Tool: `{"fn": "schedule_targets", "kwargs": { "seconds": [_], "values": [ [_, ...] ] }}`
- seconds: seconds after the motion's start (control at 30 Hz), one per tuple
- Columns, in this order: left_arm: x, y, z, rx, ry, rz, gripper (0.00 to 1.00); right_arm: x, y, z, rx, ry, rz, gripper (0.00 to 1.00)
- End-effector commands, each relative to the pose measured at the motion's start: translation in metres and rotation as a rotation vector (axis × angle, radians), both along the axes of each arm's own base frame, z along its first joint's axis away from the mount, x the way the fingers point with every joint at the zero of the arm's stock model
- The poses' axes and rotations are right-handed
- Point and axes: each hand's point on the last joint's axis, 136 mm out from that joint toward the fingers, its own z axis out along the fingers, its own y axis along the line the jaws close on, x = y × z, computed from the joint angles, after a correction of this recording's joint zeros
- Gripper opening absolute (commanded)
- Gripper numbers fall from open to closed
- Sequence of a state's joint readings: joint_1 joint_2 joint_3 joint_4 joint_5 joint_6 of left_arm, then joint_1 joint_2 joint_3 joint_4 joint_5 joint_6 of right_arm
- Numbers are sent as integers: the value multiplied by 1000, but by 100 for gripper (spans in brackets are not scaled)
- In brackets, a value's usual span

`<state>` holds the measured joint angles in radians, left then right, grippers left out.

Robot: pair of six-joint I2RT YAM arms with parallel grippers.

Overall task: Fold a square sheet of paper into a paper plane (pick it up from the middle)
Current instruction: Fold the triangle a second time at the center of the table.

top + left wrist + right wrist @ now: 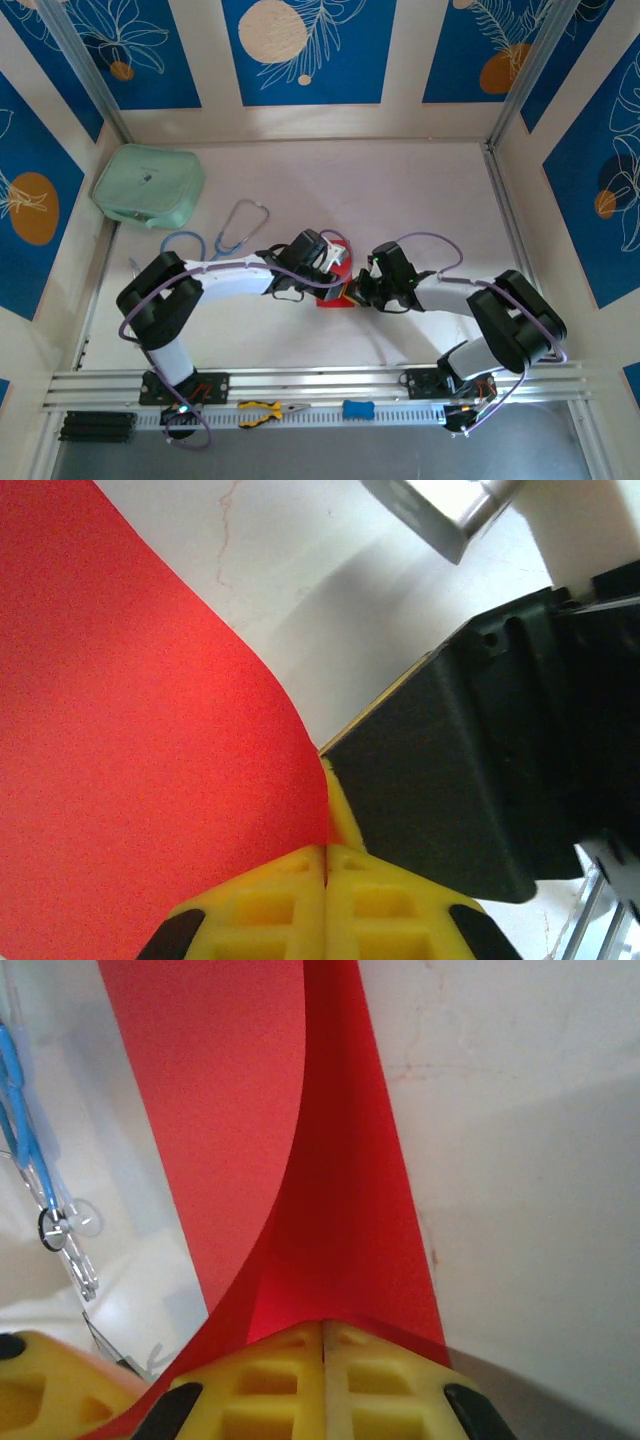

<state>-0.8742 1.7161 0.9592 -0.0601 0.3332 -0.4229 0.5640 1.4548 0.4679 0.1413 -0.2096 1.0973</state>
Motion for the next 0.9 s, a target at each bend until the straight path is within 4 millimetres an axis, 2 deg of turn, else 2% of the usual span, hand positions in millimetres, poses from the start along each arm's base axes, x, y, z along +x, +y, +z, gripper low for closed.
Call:
{"fn": "schedule_targets", "kwargs": {
  "seconds": [0.0, 0.13, 0.27, 0.67, 0.87],
  "values": [
    [7, -4, 6, -19, 12, 17, 0, -6, -4, -10, -52, 41, 13, 0],
    [10, -1, 5, -6, 11, 38, 0, -14, -19, -20, -93, 50, 50, 0],
    [14, 0, 2, 5, 21, 53, 0, -13, -28, -18, -98, 39, 102, 0],
    [26, 1, -7, 34, 18, 75, 0, -6, -30, -14, -75, 43, 139, 0],
    [34, 9, -15, 87, -8, 91, 0, -7, -31, -16, -81, 54, 145, 0]
  ]
}}
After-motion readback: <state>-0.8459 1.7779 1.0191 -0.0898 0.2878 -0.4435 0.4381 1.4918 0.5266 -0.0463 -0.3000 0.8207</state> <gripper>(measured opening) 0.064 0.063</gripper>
